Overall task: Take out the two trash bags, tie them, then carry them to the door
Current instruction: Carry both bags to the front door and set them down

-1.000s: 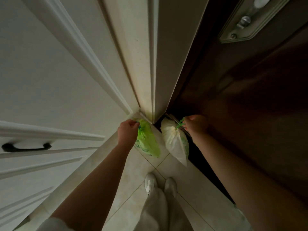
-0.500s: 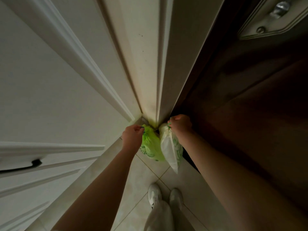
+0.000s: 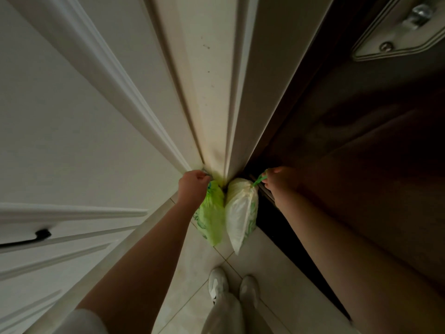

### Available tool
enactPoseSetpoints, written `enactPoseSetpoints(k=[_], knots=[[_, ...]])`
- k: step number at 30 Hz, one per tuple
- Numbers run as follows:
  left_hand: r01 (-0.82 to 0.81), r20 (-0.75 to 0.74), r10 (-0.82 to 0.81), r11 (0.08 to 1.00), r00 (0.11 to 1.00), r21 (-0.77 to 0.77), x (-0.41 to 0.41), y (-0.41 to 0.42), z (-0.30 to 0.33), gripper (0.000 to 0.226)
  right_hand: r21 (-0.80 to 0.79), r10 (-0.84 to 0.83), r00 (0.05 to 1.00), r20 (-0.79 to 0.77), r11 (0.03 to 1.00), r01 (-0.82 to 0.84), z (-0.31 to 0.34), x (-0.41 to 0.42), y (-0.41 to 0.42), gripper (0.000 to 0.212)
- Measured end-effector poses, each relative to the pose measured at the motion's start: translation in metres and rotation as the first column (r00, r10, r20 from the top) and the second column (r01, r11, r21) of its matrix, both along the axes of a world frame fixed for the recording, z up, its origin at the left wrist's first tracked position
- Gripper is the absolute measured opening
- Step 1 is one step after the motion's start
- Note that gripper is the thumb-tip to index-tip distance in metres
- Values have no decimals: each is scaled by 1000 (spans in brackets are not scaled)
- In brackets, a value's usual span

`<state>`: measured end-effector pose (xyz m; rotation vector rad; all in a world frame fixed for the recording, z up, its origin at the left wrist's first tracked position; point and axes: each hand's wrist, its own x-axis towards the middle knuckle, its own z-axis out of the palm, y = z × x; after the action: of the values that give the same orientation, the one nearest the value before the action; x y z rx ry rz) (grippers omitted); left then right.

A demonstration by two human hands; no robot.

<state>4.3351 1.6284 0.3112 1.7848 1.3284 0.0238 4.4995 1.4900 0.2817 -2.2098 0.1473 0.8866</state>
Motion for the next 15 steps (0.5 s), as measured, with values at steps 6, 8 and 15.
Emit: enactPoseSetpoints(k=[6, 8, 15], knots=[[-58, 11, 58, 998, 998, 8, 3, 1, 0, 17, 18, -34, 999, 27, 999, 34, 1, -14, 4, 15], [-126, 16, 125, 991, 992, 34, 0, 4, 1, 19, 32, -3, 1000, 12, 999, 3, 1, -17, 12, 14], [-385, 126, 369, 911, 921, 149, -5, 0, 8, 21, 56, 59, 996, -61, 997, -56, -11, -24, 22, 23]])
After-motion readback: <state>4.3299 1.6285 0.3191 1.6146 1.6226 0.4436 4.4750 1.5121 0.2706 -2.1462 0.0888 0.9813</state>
